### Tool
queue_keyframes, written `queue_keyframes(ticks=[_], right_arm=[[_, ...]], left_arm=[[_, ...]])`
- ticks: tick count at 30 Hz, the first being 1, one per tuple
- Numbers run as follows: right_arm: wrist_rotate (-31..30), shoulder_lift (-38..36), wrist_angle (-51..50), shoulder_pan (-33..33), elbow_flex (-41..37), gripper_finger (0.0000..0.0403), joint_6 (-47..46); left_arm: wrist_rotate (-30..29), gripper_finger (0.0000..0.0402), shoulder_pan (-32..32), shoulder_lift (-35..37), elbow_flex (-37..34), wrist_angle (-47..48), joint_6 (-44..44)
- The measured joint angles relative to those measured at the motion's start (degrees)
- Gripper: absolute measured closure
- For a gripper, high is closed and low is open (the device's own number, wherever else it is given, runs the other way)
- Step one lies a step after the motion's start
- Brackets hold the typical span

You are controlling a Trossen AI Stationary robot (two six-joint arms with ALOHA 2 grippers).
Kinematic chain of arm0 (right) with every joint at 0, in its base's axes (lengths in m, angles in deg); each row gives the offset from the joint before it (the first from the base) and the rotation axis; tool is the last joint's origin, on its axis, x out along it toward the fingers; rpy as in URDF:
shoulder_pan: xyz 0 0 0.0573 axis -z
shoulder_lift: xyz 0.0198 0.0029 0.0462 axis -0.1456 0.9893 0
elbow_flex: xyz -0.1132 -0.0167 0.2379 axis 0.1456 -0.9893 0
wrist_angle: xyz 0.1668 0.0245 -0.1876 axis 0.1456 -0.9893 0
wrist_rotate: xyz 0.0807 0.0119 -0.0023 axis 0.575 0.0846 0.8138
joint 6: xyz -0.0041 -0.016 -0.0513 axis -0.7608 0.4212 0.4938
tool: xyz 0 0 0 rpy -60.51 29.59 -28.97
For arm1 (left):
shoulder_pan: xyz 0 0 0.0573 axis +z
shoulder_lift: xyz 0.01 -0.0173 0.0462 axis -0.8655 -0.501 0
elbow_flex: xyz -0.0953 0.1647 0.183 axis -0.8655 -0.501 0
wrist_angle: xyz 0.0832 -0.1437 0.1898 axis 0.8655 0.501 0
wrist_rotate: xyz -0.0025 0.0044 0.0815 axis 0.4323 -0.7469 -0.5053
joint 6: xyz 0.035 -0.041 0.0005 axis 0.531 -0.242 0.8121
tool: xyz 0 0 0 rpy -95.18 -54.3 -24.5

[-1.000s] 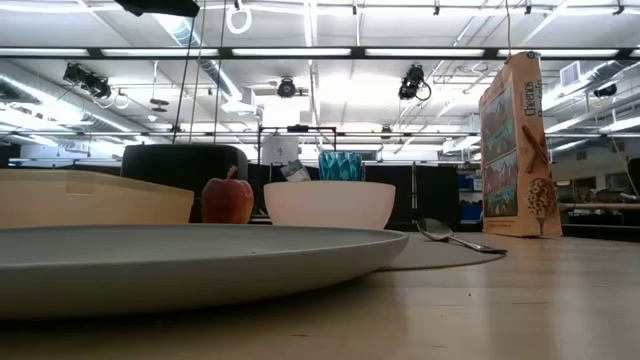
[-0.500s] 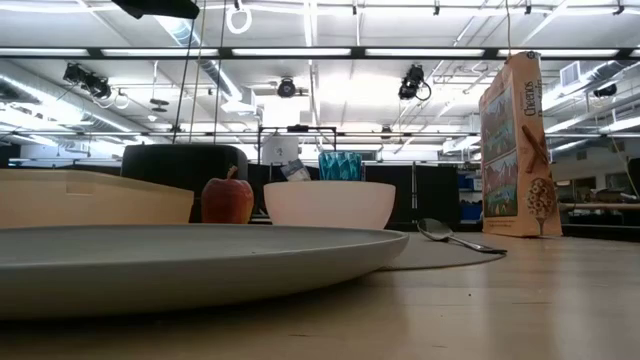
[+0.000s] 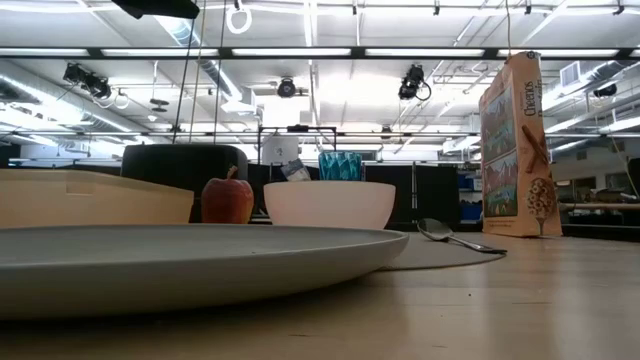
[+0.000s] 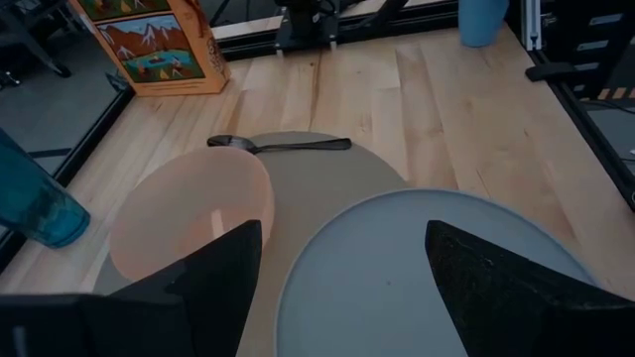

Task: Arrange a breakfast setting
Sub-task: Put the blue cup on the top right of the gray placemat on the table

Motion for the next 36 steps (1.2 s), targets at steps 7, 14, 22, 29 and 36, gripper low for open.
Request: queue_keyframes(ticks=[7, 14, 22, 29, 36], right_arm=[[-0.2, 0.0, -0.7, 1.2, -0.1, 0.0331, 4.0], [-0.4, 0.0, -1.5, 2.0, -0.1, 0.0389, 7.2], [-8.0, -3.8, -9.0, 7.8, 3.8, 0.0390, 24.2], [-16.5, -7.3, -18.4, 17.6, 6.9, 0.0390, 54.6], [-22.7, -8.5, -22.6, 30.8, 6.9, 0.0390, 82.7]], left_arm=[[0.0, 0.0111, 0.0, 0.0, 0.0, 0.0, 0.0], [0.0, 0.0111, 0.0, 0.0, 0.0, 0.1, -1.6], [0.0, 0.0111, 0.0, 0.0, 0.0, 0.4, -6.2], [0.0, 0.0111, 0.0, 0.0, 0.0, 0.4, -11.5], [0.0, 0.0111, -0.3, 0.0, 0.0, 0.4, -12.5]])
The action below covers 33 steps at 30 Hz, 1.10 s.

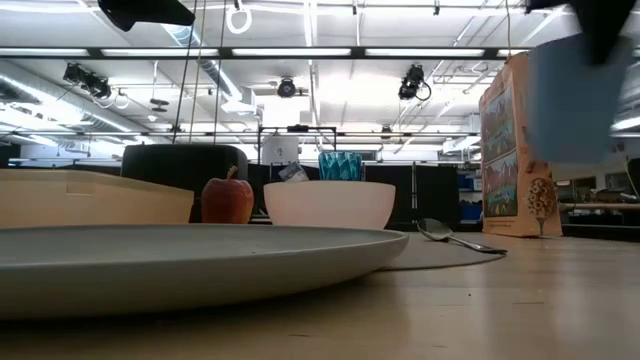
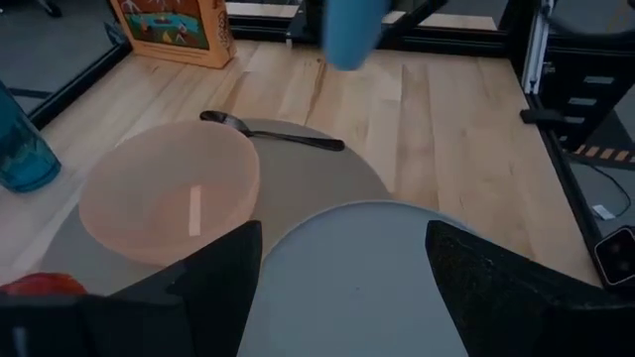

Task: Arrange a breakfast setting
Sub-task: Put the blue cup on the top right of the gray placemat on the table

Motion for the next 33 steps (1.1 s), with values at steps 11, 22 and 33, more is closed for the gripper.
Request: queue_keyframes(ticks=[11, 22, 33], right_arm=[[-6.3, -0.6, 6.2, 26.4, 0.0, 0.0390, 42.5], [-0.7, 1.0, 18.3, 47.1, -0.4, 0.0390, 71.0], [0.5, 7.8, 19.6, 53.4, -0.5, 0.0390, 83.8]], left_arm=[[0.0, 0.0111, -4.0, 0.0, 0.0, 0.0, -7.2], [-0.1, 0.0111, -4.9, 0.0, 0.0, 0.1, 0.7], [-0.9, 0.0111, -2.8, 0.0, 0.0, 0.3, 1.2]])
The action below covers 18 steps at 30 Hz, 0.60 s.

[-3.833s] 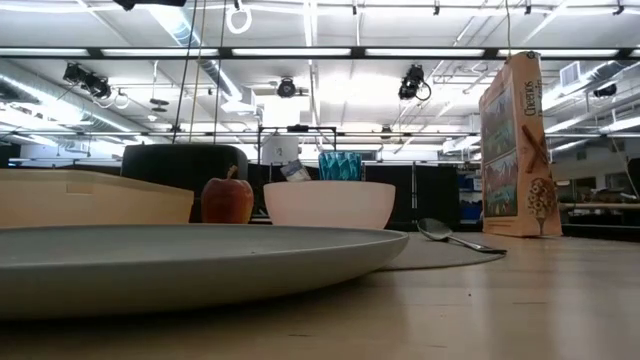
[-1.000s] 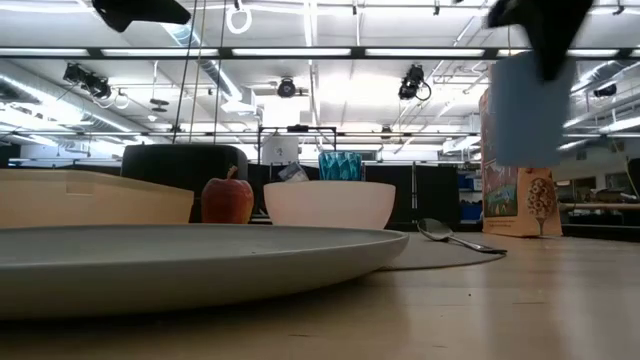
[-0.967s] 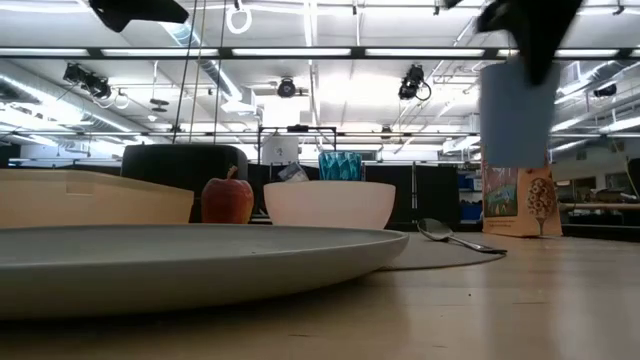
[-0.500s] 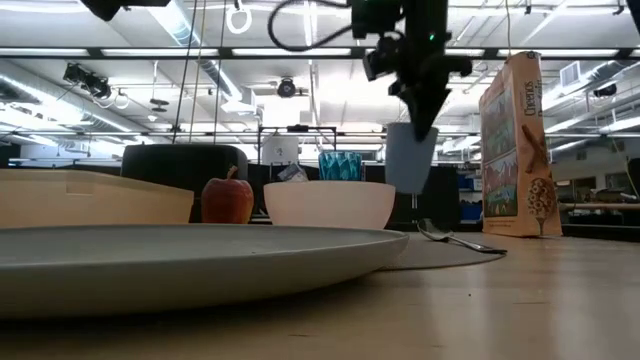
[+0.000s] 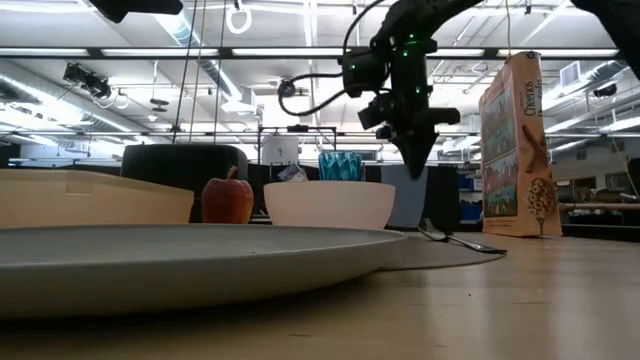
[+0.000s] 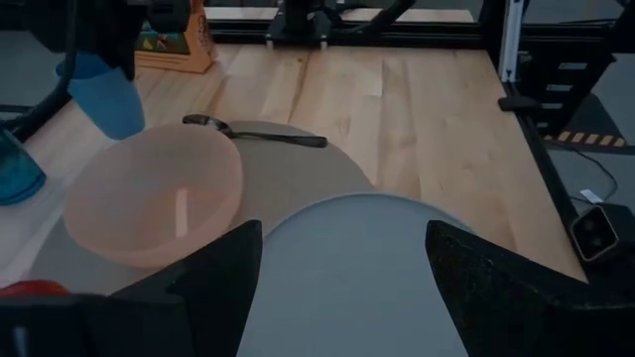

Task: Arrange a breakfast setting
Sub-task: Put the blue cup on the top right of the gray placemat on the table

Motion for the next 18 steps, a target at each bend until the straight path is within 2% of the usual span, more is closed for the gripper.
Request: queue_keyframes(ticks=[13, 18], right_arm=[[-0.5, 2.0, 3.8, 0.2, 0.0, 0.0389, 1.9], [0.0, 2.0, 4.0, 0.2, 0.0, 0.0376, 0.7]], left_arm=[[-0.1, 0.0111, 2.5, 0.0, 0.0, -0.1, -0.9], [-0.1, 0.0111, 2.5, 0.0, 0.0, 0.0, -0.7]])
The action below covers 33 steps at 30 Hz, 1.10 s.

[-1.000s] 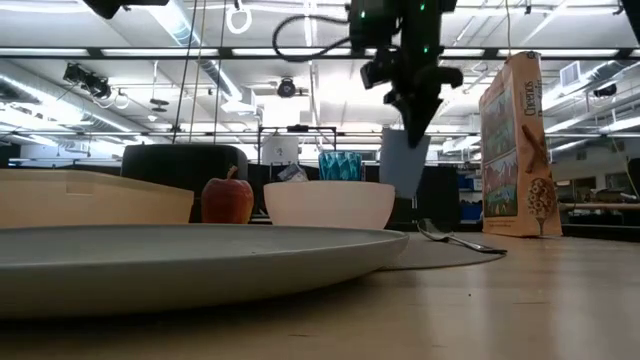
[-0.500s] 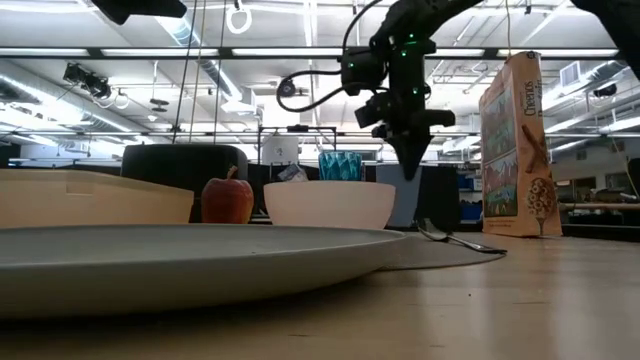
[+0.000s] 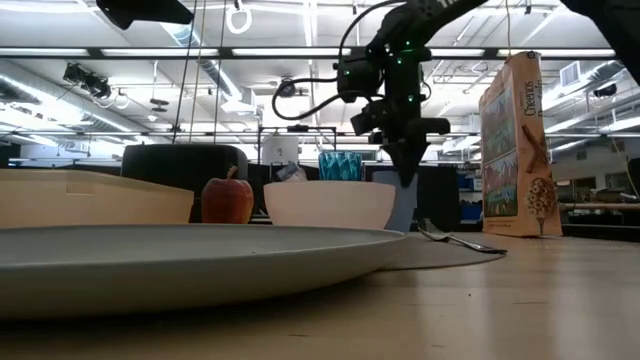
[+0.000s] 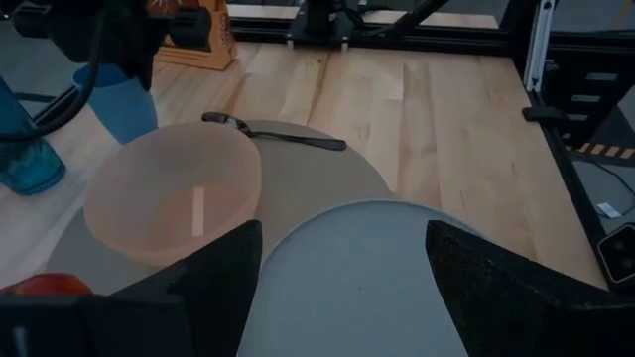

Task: Arrange a breakfast setting
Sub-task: Put the blue cup on the top right of the gray placemat on the table

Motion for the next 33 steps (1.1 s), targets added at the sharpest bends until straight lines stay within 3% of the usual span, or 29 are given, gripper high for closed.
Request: queue_keyframes(ticks=[17, 21, 33], right_arm=[[-0.1, 0.0, 2.1, -0.4, 0.0, 0.0342, -3.4], [-2.6, 0.0, 2.1, -0.4, 0.0, 0.0330, -6.3], [-3.1, 0.0, 1.5, -1.3, 0.0, 0.0328, -7.8]], left_arm=[[0.0, 0.0111, 0.0, 0.0, 0.0, 0.0, 0.5], [0.0, 0.0111, 0.0, 0.0, 0.0, 0.0, 0.6], [-0.1, 0.0111, 0.0, 0.0, 0.0, 0.0, 1.6]])
